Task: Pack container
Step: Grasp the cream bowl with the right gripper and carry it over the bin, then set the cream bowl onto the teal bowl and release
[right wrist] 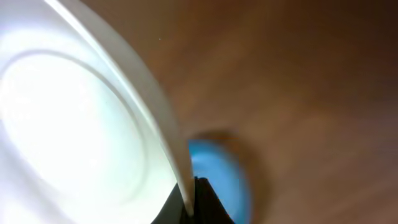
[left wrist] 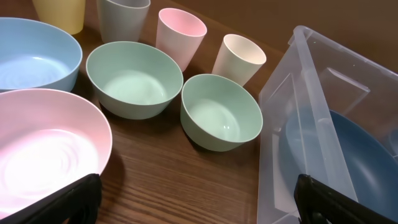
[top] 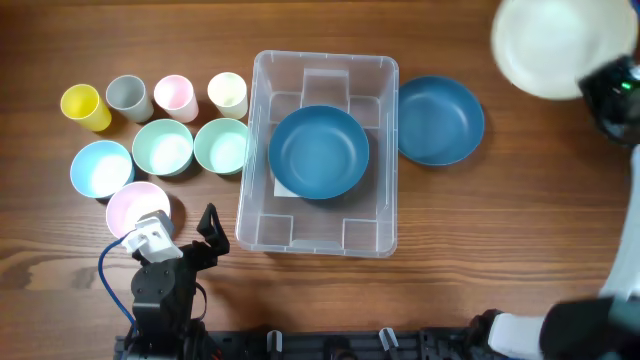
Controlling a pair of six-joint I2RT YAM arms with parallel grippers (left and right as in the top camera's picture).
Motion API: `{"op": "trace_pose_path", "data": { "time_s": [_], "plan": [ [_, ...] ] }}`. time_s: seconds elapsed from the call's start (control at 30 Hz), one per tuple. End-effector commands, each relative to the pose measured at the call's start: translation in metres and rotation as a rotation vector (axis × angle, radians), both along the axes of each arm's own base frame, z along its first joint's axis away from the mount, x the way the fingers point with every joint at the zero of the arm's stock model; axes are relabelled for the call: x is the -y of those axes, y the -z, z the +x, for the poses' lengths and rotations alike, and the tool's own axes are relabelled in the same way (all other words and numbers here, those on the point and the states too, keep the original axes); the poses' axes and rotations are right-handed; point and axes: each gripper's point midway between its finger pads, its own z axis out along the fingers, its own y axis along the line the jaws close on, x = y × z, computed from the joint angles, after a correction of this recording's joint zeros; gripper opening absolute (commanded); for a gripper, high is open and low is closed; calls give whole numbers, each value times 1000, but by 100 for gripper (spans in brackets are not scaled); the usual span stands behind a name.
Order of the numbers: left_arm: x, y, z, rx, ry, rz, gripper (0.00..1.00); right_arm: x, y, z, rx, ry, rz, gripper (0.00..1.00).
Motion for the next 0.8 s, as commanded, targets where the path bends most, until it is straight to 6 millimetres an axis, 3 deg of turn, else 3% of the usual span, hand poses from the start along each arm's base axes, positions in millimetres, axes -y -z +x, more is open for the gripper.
{"op": "trace_pose_path", "data": {
  "time_s": [0.0,0.07,0.2,0.33,0.43,0.53,0.63,0.67,0.7,0.77],
  "plan": [
    [1,0,0,2,13,9,100,-122,-7,2,10,-368,-14,4],
    [1,0,0,2,13,9,100,-181,11,-3,-53,-491,-103,4],
    [1,0,0,2,13,9,100,-223,44,-9,-153,-542,-255,4],
    [1,0,0,2,13,9,100,-269,93,-17,-274,-644,-264,4],
    [1,0,0,2,13,9,100,-278,122,-21,-355,-669,-300,4],
    [1,0,0,2,13,9,100,-279,131,-23,-384,-694,-299,7],
    [1,0,0,2,13,9,100,-286,120,-23,-329,-829,-347,32],
    [1,0,0,2,13,9,100,-282,106,-24,-297,-828,-356,55],
    [1,0,0,2,13,9,100,-277,98,-24,-278,-814,-356,71],
    [1,0,0,2,13,9,100,-263,76,-21,-226,-770,-345,75]
  ]
}}
